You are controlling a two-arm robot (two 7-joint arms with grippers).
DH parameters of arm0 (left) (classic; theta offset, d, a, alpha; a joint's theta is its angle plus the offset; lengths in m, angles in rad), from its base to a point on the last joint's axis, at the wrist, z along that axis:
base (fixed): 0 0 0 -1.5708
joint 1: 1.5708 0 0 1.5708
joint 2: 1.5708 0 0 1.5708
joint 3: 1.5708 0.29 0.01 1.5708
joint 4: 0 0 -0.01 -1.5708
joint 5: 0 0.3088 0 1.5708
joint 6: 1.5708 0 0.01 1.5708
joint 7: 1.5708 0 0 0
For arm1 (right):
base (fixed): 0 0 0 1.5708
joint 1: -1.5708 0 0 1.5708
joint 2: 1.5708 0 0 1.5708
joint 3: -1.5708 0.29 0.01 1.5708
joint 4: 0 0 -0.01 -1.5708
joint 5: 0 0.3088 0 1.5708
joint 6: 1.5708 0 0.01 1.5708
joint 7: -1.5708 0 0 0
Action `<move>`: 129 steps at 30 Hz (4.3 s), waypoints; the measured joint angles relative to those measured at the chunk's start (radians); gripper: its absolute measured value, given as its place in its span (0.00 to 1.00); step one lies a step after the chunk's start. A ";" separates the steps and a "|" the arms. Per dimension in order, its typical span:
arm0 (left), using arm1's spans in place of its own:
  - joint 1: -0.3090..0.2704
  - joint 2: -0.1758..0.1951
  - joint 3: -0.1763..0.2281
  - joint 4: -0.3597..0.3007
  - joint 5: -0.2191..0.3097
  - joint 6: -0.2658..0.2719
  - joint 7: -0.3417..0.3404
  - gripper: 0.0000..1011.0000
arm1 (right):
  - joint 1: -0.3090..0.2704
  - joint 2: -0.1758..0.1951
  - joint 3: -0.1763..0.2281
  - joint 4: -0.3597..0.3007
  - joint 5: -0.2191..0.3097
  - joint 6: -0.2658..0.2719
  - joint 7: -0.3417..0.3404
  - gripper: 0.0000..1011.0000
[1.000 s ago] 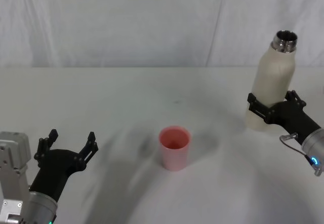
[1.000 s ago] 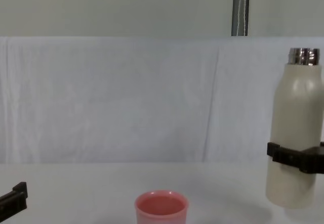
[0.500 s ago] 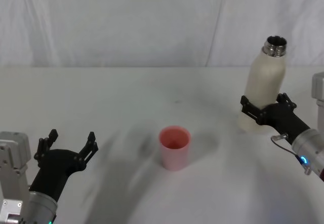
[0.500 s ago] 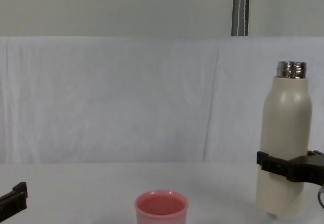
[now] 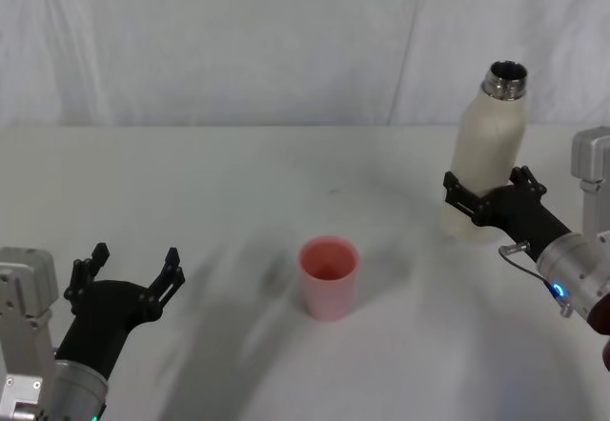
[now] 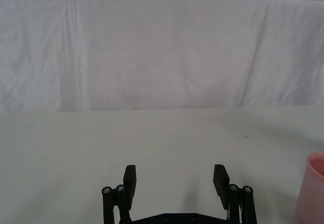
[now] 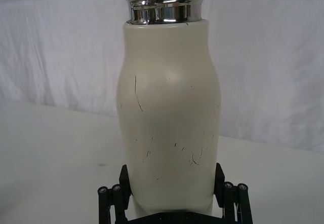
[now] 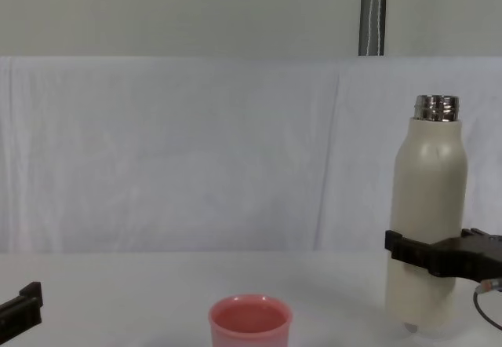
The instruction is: Grasp the thermos with one hand and pour water into the cup lid.
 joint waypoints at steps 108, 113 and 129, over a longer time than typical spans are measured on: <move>0.000 0.000 0.000 0.000 0.000 0.000 0.000 0.99 | 0.026 -0.034 0.000 0.069 -0.036 -0.028 0.009 0.99; 0.000 0.000 0.000 0.000 0.000 0.000 0.000 0.99 | 0.011 -0.020 0.001 0.045 -0.022 -0.019 0.027 0.99; 0.000 0.000 0.000 0.000 0.000 0.000 0.000 0.99 | -0.048 0.022 -0.003 -0.041 0.013 0.021 0.046 0.99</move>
